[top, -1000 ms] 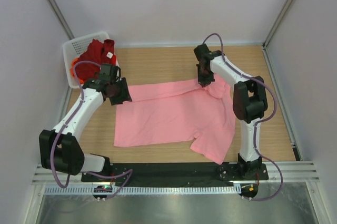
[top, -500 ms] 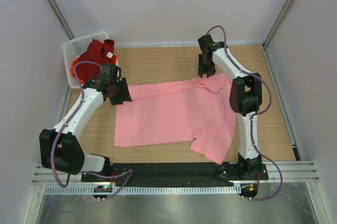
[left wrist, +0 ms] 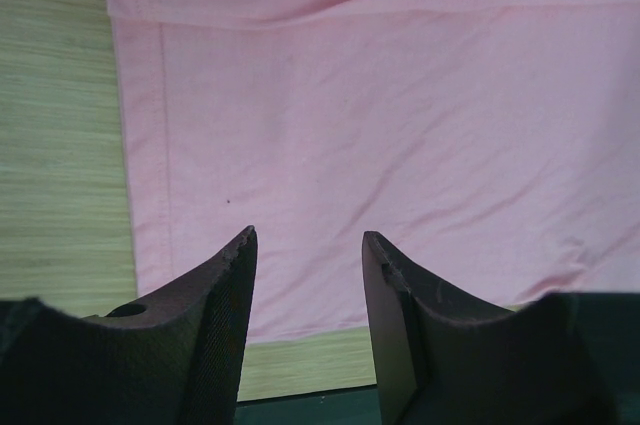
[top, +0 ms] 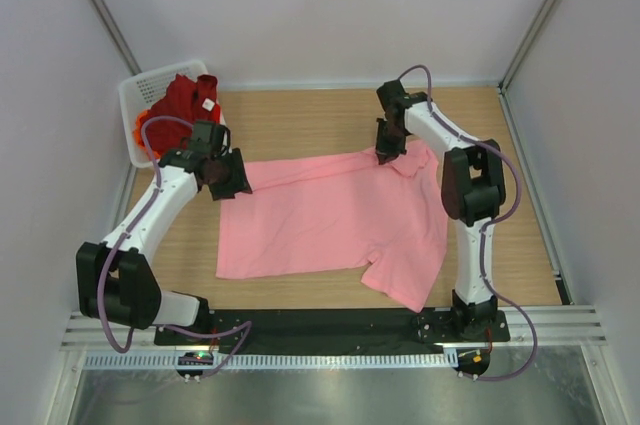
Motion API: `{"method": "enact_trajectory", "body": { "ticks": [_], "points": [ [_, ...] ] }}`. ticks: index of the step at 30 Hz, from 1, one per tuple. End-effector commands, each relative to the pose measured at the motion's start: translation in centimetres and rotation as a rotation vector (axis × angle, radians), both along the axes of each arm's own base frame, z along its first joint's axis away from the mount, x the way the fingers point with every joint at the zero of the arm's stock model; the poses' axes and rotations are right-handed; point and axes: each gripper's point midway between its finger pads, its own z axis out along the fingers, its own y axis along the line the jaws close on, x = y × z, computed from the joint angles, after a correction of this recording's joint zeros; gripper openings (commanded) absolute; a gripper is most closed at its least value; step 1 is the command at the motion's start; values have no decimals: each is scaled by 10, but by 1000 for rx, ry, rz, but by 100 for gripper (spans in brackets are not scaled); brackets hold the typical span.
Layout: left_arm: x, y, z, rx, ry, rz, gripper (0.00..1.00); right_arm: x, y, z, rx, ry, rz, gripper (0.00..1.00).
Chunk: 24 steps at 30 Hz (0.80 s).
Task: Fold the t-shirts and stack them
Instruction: Fold the tshirt
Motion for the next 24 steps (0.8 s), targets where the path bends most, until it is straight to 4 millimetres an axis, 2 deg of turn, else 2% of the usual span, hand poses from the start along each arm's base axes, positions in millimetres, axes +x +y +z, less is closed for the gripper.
{"method": "enact_trajectory", "body": {
  "ticks": [1,4,6,7,9,12,15,16,24],
  "points": [
    [6,-5,11,-17,-32,-14,48,9,-27,25,-48,-53,-73,12],
    [6,-4,9,-14,-28,-14,48,-8,-49,21,-68,-29,-113,22],
    [7,-5,8,-20,-30,-12,48,-11,-60,31,-65,-54,-163,30],
    [8,-6,8,-28,-29,-12,48,-11,-72,29,-56,-50,-203,30],
    [10,-10,6,-43,-24,-16,47,-24,-83,18,-20,-14,-262,31],
    [13,-14,4,-53,-16,-18,46,-26,-85,20,27,-29,-302,31],
    [13,-15,4,-50,-20,-21,46,-29,-88,13,58,-23,-358,37],
    [13,-15,4,-48,-19,-22,46,-32,-83,8,89,-3,-361,37],
    [12,-14,2,-35,-16,-20,46,-22,-76,-15,161,14,-402,36]
  ]
}}
